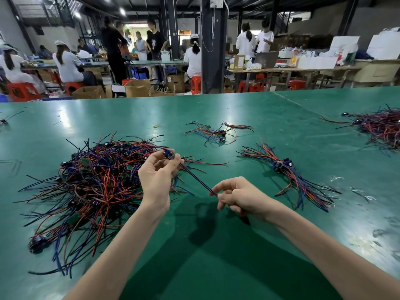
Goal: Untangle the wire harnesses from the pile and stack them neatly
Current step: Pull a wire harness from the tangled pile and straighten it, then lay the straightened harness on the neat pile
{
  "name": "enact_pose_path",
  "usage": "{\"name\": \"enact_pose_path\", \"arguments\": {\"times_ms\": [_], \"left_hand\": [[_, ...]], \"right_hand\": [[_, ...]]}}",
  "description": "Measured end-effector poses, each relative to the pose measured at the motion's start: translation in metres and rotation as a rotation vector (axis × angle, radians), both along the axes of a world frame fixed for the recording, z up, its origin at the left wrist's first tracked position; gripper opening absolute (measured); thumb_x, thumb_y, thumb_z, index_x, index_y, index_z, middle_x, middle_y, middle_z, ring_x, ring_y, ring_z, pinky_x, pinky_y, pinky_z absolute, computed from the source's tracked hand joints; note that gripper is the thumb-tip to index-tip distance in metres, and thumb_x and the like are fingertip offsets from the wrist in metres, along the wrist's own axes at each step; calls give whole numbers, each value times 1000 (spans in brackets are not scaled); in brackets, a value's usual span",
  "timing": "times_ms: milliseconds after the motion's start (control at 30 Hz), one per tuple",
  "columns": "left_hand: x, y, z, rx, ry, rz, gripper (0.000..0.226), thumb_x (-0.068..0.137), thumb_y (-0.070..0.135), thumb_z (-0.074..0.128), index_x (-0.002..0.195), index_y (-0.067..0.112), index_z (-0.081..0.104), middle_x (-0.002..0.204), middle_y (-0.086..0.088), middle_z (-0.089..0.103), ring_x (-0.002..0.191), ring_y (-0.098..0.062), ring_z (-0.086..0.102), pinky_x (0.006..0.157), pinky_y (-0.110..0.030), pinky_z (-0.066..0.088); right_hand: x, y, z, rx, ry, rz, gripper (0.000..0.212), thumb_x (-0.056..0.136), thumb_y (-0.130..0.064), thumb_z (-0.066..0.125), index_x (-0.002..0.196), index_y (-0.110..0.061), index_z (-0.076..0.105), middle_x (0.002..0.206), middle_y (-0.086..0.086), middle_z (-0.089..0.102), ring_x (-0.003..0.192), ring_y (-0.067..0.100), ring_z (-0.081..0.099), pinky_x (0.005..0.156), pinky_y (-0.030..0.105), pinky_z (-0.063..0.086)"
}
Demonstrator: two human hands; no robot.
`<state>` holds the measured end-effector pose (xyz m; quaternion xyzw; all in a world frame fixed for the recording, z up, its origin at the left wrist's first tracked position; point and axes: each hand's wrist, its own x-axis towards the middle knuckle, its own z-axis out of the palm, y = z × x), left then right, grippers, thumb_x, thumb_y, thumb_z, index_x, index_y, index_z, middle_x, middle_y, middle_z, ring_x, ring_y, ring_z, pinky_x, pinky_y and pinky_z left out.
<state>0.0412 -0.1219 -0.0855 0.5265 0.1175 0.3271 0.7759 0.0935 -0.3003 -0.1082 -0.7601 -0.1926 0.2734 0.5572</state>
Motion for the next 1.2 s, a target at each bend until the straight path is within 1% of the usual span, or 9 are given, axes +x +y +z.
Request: {"name": "enact_pose_path", "arguments": {"times_ms": [67,200,433,633,767,900,967,1067,1200], "left_hand": [[2,5,-2,-8,12,34,17,83,-7,65,85,10,61,75,-7,60,76,-22,60,83,-32,54],[4,10,-6,0,47,71,21,82,-8,65,82,12,60,72,-4,60,79,-23,61,85,-33,54],[3,12,-9,-23,39,62,20,81,-7,66,83,12,60,72,-3,61,77,-21,62,82,-29,56],[0,11,-9,-99,-5,-26,18,82,-7,64,83,10,60,67,1,68,67,-15,66,71,-24,58],[1,9,-5,-193,-36,-102,17,82,-10,62,83,7,60,72,-3,65,67,-19,66,64,-21,56],[2,5,-4,-228,-28,-186,15,82,-10,61,85,5,60,71,-3,65,64,-19,67,58,-18,54],[1,-2,-7,-221,-7,-230,14,82,-10,61,85,4,61,71,-3,64,64,-19,67,59,-19,55],[-1,-19,-17,-158,36,-311,15,79,-11,62,86,3,62,69,-4,65,62,-18,66,63,-22,57],[-3,-33,-30,-38,117,-348,16,75,-4,68,85,9,66,67,-3,65,62,-15,64,61,-23,55]], "right_hand": [[-3,-1,5,40,-47,71,21,93,4,47,107,-7,59,59,2,64,30,6,31,33,12,21],[-10,3,6,135,-77,162,28,94,6,46,102,-16,62,61,2,63,28,4,31,33,11,22],[-5,3,0,176,42,83,22,95,6,46,100,-11,60,62,6,64,28,4,31,32,12,25],[-4,-6,3,144,133,250,25,92,-3,56,117,-4,53,76,9,70,34,6,41,31,15,33],[5,-16,18,36,144,386,47,89,-31,60,126,-5,49,102,16,72,32,5,40,30,15,32],[15,-23,30,31,120,319,66,84,-60,45,123,-7,52,106,16,71,28,3,34,28,14,25],[16,-22,29,118,82,214,60,83,-55,48,113,-4,60,105,16,71,28,3,32,28,13,24],[8,-12,22,215,17,114,34,82,-35,60,98,-6,69,99,14,73,30,4,34,31,12,26],[-5,4,10,214,-78,71,8,87,-11,64,85,-5,69,77,7,73,32,4,39,31,14,32]]}}
